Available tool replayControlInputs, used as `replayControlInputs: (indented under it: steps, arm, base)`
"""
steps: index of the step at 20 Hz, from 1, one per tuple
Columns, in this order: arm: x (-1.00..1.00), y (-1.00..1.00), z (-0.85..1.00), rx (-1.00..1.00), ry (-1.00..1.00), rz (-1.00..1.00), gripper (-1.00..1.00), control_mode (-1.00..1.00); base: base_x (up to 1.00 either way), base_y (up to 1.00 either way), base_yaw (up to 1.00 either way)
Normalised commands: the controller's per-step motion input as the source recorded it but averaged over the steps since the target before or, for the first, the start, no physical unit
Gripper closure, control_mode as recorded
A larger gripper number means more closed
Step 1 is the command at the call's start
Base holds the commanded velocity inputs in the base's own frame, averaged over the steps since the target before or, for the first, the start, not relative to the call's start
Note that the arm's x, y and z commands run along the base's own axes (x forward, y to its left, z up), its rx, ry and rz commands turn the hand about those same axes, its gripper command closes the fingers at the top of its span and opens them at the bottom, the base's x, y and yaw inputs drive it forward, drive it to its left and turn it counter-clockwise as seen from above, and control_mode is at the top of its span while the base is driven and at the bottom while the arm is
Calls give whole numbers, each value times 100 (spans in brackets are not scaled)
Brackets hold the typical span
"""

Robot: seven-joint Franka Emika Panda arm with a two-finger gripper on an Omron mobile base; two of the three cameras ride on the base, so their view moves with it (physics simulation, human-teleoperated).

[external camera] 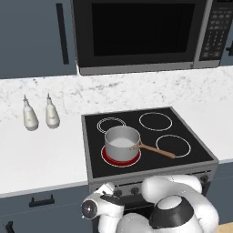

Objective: Turn off the front left burner of the stove.

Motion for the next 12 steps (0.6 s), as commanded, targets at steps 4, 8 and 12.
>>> replayControlInputs:
  steps: [4,8,12]
  arm:
    - [0,-36,25,62,7,-13,100,-100]
    - [0,-42,20,62,2,-17,100,-100]
    - [0,-41,9,56,0,-27,100,-100]
  base:
    - [0,0,0]
    - [0,0,0]
    - [0,0,0]
